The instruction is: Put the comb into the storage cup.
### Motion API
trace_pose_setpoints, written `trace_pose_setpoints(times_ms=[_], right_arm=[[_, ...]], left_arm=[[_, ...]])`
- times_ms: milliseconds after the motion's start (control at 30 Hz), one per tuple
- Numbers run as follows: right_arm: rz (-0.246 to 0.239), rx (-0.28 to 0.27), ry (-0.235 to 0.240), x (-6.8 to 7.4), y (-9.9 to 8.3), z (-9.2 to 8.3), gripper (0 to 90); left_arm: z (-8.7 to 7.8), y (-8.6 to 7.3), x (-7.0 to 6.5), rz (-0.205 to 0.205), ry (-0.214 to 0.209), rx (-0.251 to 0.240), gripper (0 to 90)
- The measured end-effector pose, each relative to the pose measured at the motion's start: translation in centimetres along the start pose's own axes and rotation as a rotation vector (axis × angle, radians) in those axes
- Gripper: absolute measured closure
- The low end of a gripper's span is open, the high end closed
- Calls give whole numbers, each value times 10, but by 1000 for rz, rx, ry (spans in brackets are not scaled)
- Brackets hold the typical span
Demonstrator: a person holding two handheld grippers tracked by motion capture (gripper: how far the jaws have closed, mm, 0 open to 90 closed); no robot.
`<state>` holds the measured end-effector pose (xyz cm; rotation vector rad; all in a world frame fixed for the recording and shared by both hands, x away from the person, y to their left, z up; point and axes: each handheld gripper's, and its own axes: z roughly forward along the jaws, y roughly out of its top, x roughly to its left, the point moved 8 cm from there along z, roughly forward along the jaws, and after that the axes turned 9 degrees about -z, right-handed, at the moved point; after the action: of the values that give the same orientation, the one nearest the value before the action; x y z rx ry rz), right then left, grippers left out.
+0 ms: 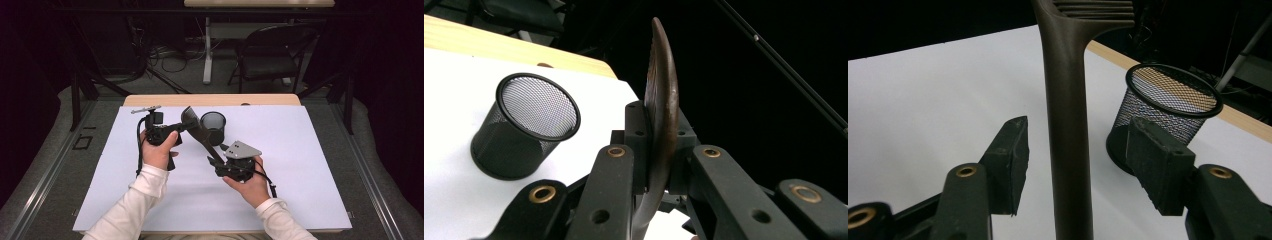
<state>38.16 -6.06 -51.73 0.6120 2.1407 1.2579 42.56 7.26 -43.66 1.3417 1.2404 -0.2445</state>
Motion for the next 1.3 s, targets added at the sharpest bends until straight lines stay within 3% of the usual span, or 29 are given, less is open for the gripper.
trace_pose_setpoints(times_ms=[767, 1000, 1300], right_arm=[[26, -9, -29, -8, 1, -4, 379], [59, -4, -45, -12, 0, -5, 282], [66, 13, -69, -14, -1, -5, 167]], left_arm=[[1, 11, 3, 25, 12, -49, 840], [1, 13, 2, 33, 23, -54, 840], [1, 18, 0, 43, 27, -66, 840]])
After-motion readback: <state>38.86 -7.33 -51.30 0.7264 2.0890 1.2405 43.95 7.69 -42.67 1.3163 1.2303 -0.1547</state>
